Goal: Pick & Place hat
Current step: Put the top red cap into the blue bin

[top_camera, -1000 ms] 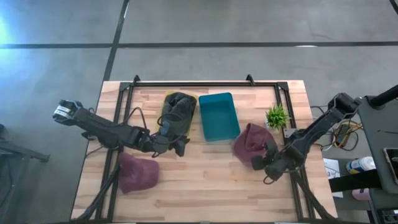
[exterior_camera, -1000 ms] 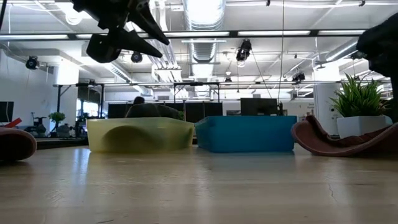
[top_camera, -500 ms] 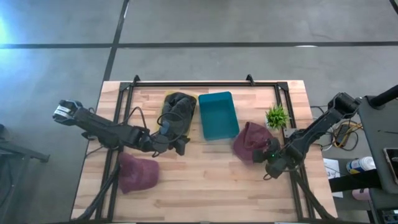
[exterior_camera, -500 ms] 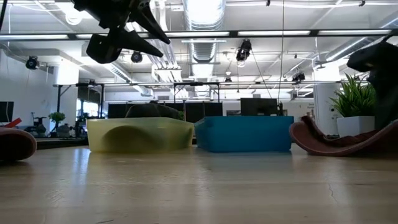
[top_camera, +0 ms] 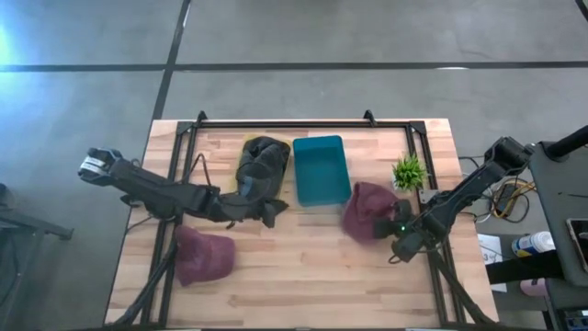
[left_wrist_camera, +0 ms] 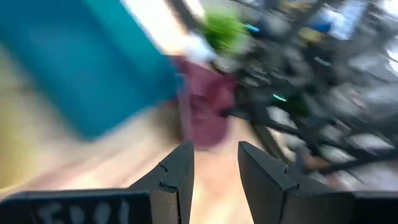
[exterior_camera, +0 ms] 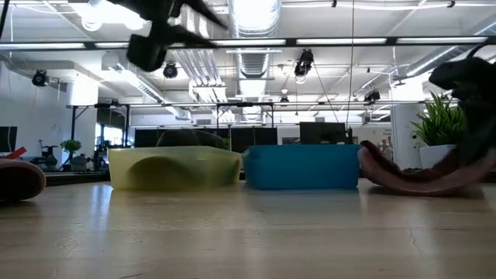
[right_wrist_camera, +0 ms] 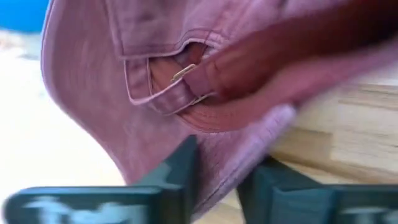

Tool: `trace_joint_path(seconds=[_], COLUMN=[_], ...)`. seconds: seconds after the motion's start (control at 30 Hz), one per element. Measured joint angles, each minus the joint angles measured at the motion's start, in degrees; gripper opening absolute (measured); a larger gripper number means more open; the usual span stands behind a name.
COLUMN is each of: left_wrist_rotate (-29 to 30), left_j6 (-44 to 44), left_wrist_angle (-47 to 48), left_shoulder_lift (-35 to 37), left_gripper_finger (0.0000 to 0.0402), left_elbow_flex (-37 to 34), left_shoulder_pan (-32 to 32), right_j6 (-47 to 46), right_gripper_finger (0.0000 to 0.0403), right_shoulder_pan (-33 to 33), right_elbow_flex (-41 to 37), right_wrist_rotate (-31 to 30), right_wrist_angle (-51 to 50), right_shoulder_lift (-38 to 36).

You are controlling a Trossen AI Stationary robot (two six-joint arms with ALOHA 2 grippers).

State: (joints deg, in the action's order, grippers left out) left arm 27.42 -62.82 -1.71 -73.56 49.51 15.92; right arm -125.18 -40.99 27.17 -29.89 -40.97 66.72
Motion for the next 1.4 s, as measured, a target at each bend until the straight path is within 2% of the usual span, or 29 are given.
trace_joint_path(seconds=[0.1, 0.33, 0.5, 0.7, 0.87, 1.03, 1.4], left_wrist_rotate=[-6.14, -7.43, -7.45, -12.29, -13.18, -10.75, -11.24], left_j6=[5.51, 20.32, 32.31, 50.92, 65.57, 66.87, 67.72], left_wrist_angle=[-3.78, -1.78, 9.89, 27.59, 43.27, 47.26, 46.64], left_shoulder_lift=[-3.14, -14.60, -23.67, -35.91, -44.07, -48.90, -52.06], left_gripper_finger=[0.0117, 0.0117, 0.0117, 0.0117, 0.0117, 0.0117, 0.0117], left_elbow_flex=[2.04, 14.44, 26.61, 43.83, 54.89, 59.28, 58.89], left_shoulder_pan=[-0.49, -2.53, -6.56, -10.16, -10.22, -11.45, -14.70], right_j6=[4.79, 18.29, 23.49, 22.86, 19.98, 16.87, 14.58], right_gripper_finger=[0.0022, 0.0014, 0.0013, 0.0013, 0.0013, 0.0013, 0.0013], right_shoulder_pan=[0.00, -0.52, -2.87, -7.91, -11.91, -14.81, -16.44], right_elbow_flex=[1.51, 7.51, 14.06, 22.14, 25.29, 25.68, 24.94], right_wrist_rotate=[1.17, 7.35, 9.71, 9.62, 9.55, 8.84, 6.94], right_wrist_angle=[0.13, -0.86, -7.87, -21.92, -26.21, -26.35, -26.30], right_shoulder_lift=[-0.04, -0.03, 0.02, 0.02, 0.02, 0.06, 0.15])
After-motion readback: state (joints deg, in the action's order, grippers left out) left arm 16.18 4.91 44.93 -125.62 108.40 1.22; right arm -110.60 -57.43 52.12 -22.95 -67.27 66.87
